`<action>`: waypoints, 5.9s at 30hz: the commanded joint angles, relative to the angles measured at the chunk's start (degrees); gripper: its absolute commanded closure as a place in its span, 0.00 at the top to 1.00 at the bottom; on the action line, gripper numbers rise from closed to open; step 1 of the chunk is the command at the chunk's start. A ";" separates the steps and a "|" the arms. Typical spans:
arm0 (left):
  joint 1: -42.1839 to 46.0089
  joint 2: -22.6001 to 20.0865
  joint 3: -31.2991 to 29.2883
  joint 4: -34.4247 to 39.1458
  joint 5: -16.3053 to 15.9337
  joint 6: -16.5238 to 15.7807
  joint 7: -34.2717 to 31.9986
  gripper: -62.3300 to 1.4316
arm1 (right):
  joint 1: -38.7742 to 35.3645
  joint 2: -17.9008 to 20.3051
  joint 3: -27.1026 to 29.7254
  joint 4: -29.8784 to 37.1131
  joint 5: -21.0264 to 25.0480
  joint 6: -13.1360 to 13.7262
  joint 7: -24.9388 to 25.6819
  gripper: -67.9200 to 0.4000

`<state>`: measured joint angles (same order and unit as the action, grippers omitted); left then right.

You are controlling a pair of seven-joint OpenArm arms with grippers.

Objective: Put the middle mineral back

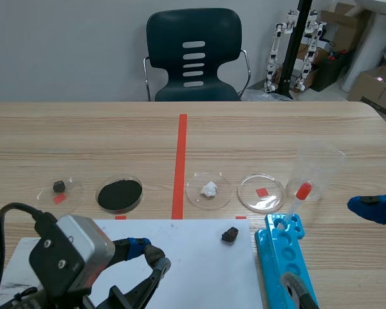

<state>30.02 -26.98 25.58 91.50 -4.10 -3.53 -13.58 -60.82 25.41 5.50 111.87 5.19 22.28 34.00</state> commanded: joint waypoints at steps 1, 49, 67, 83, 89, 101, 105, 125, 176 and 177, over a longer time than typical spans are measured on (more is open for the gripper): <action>-2.71 1.64 -0.04 -0.42 -1.60 -0.35 1.09 0.20 | 0.02 -0.02 0.04 0.68 0.55 0.02 0.81 0.96; -25.77 17.44 -0.04 -29.75 -6.19 -0.31 11.78 0.25 | 0.02 -0.02 0.04 0.68 0.42 0.02 0.83 0.96; -25.73 17.40 -0.04 -29.75 -5.84 -0.31 13.68 0.86 | 0.02 -0.02 0.04 0.68 0.42 0.02 0.83 0.96; -18.56 17.22 -2.91 -18.47 0.26 -0.26 12.52 1.00 | 0.02 -0.02 0.04 0.68 0.42 0.02 0.83 0.96; -18.29 17.25 -4.15 -17.97 0.52 -0.28 12.57 1.00 | 0.02 -0.02 0.04 0.68 0.42 0.02 0.83 0.96; -18.32 17.27 -4.20 -17.97 0.52 -0.28 12.55 1.00 | 0.02 -0.02 0.04 0.68 0.42 0.02 0.83 0.96; -18.32 17.27 -4.17 -17.97 0.52 -0.28 12.57 1.00 | 0.02 -0.02 0.04 0.68 0.42 0.02 0.83 0.96; -18.32 17.27 -4.17 -17.97 0.52 -0.28 12.61 1.00 | 0.02 -0.02 0.04 0.68 0.42 0.02 0.83 0.96; -18.32 17.42 -4.17 -17.97 0.52 -0.28 13.03 1.00 | 0.02 -0.02 0.04 0.68 0.42 0.02 0.83 0.96; -18.32 17.42 -4.17 -17.97 0.52 -0.28 13.03 1.00 | 0.02 -0.02 0.04 0.68 0.42 0.02 0.83 0.96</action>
<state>11.88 -9.82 21.56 73.23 -3.42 -3.68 0.38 -60.82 25.39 5.50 111.87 5.17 22.28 33.98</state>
